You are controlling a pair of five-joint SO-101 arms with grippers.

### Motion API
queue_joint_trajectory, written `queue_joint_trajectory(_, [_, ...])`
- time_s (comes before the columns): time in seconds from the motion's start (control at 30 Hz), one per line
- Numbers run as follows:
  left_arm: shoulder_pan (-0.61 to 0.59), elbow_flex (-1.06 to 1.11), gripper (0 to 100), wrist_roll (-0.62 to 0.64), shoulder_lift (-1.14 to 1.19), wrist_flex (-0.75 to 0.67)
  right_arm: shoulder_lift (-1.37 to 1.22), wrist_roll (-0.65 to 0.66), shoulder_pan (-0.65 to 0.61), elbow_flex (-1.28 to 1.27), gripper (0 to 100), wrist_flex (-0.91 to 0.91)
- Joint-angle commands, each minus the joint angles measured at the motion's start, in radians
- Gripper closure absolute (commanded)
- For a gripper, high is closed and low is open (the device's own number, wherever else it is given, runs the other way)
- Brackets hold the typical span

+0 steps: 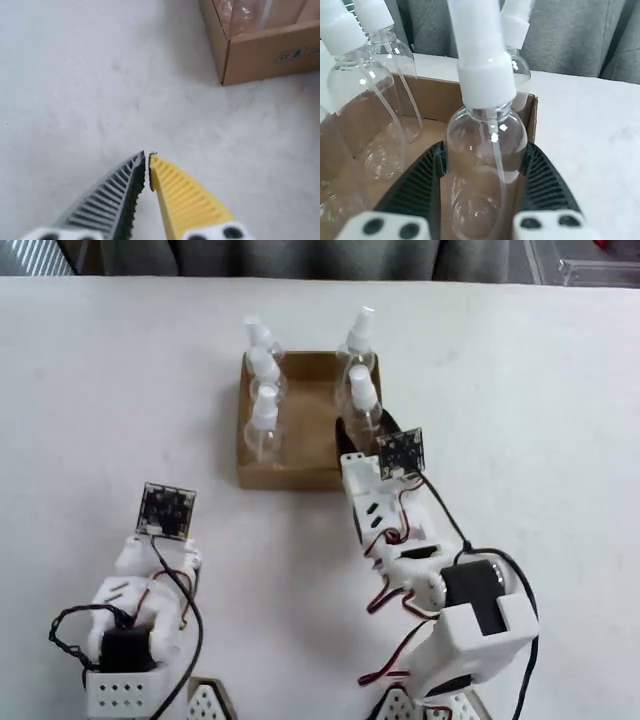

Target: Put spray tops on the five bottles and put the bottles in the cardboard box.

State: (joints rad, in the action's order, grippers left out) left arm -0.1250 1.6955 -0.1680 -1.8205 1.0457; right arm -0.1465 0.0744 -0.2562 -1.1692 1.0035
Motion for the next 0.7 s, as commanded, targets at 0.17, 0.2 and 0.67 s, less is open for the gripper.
queue_joint_trajectory(0.17, [-0.013, -0.002, 98, -0.006, -0.002, 0.005, 0.008, 0.003, -0.013, 0.046, 98.0, 0.016])
queue_joint_trajectory(0.2, [-0.013, -0.002, 98, -0.006, -0.002, 0.005, 0.008, 0.003, -0.013, 0.046, 98.0, 0.016])
queue_joint_trajectory(0.67, [-0.013, -0.002, 98, -0.006, -0.002, 0.005, 0.008, 0.009, -0.048, 0.031, 77.6, 0.016])
